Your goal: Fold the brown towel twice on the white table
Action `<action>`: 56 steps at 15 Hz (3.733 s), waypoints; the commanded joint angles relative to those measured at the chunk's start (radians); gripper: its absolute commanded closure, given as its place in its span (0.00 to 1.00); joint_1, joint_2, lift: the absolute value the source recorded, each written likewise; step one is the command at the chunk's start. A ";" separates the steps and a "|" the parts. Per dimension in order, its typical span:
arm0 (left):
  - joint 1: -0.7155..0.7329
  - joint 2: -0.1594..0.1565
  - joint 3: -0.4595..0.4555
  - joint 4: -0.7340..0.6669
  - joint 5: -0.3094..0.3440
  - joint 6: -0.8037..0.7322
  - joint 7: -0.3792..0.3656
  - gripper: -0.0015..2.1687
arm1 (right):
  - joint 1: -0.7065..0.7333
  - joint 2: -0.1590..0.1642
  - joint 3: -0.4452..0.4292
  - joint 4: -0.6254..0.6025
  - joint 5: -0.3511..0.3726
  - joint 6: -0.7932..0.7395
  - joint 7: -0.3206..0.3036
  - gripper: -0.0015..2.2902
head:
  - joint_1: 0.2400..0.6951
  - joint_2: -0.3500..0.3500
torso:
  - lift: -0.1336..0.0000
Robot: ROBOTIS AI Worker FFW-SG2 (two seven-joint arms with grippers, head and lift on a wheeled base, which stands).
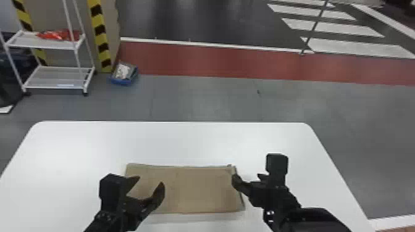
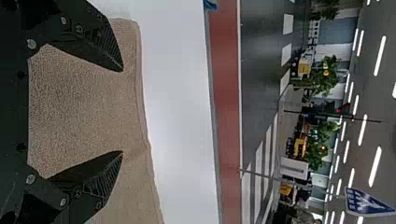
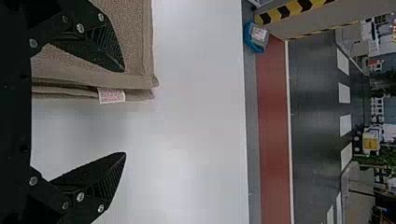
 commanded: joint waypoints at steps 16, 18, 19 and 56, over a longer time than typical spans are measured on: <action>-0.116 -0.033 -0.072 0.193 -0.034 0.034 0.010 0.93 | -0.058 0.000 -0.016 0.044 -0.010 0.123 0.020 0.10 | 1.00 0.18 | 1.00; -0.123 -0.033 -0.081 0.202 -0.034 0.034 0.010 0.93 | -0.078 -0.001 -0.016 0.074 -0.010 0.129 0.020 0.11 | 1.00 0.18 | 1.00; -0.123 -0.033 -0.080 0.205 -0.035 0.034 0.005 0.93 | -0.090 -0.001 -0.014 0.093 -0.010 0.141 0.020 0.11 | 1.00 0.18 | 1.00; 0.062 0.001 0.129 -0.197 0.069 0.365 -0.165 0.93 | 0.016 -0.001 -0.031 -0.236 -0.350 0.292 0.155 0.50 | 1.00 0.31 | 1.00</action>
